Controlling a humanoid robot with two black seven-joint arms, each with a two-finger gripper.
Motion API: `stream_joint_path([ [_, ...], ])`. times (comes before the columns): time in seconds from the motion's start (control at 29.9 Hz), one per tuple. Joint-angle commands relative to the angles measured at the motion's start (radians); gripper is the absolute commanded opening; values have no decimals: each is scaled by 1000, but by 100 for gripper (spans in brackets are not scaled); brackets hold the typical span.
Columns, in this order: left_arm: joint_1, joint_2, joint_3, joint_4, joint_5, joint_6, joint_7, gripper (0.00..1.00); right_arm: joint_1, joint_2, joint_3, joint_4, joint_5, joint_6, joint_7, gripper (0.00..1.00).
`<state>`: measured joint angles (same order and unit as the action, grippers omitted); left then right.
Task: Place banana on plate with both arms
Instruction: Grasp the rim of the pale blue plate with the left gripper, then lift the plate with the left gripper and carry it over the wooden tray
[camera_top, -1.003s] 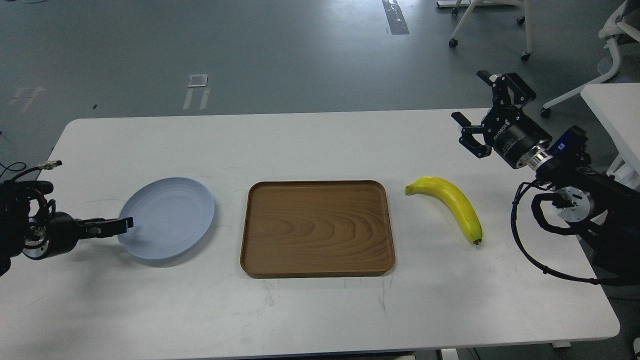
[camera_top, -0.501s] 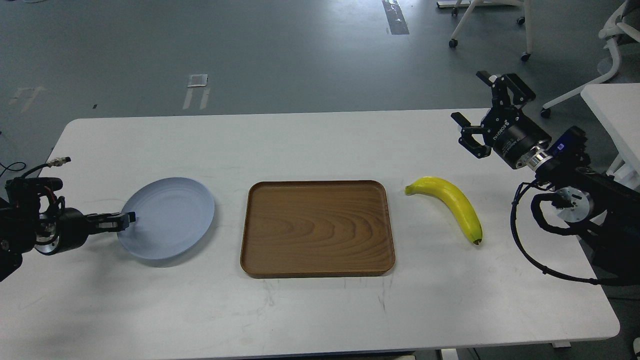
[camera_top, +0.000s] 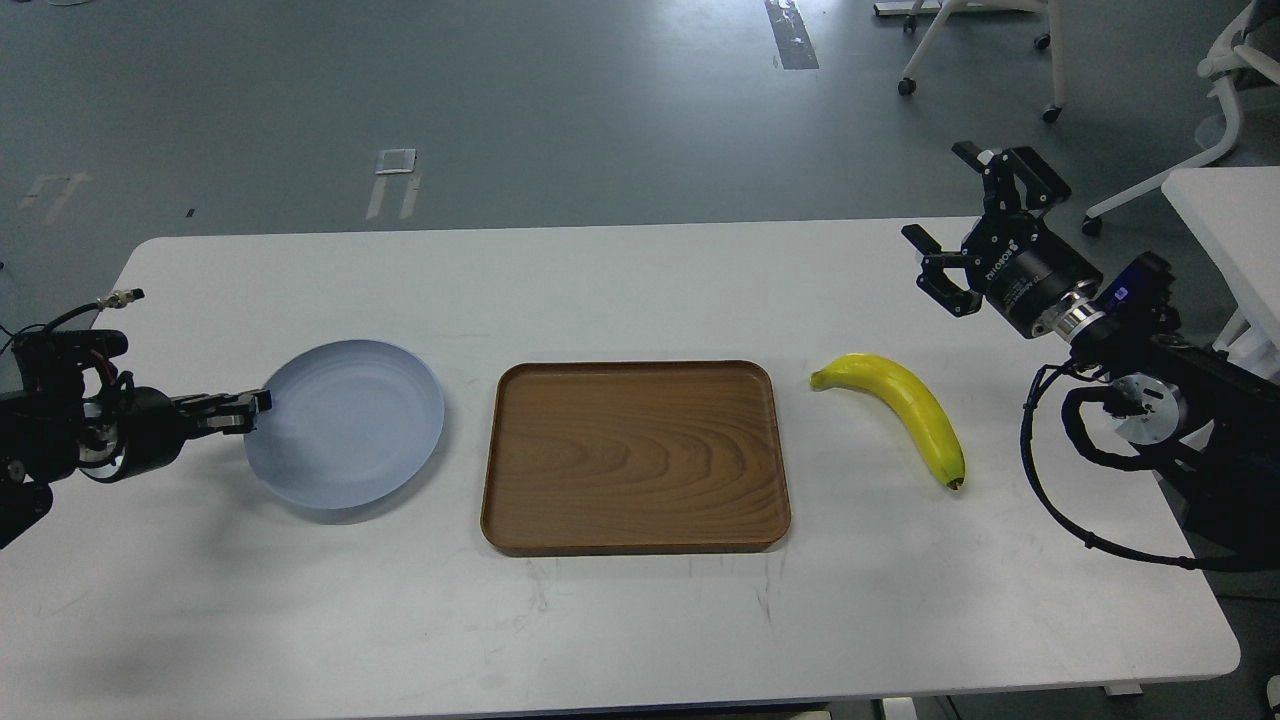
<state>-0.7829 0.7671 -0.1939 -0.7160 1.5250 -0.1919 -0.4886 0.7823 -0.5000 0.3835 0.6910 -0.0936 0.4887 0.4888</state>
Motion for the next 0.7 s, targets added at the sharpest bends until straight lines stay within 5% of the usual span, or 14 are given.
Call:
stream_joint_path([
  [0.0, -79, 32, 2, -83, 1, -53, 0, 0, 0, 0, 0, -1, 0, 0, 0, 99],
  [0.23, -205, 34, 4, -289, 18, -155, 0, 0, 0, 0, -1, -2, -3, 0, 0, 99],
  [0.67, -254, -233, 88, -247, 52, -182, 0, 0, 0, 0, -1, -4, -3, 0, 0, 99],
])
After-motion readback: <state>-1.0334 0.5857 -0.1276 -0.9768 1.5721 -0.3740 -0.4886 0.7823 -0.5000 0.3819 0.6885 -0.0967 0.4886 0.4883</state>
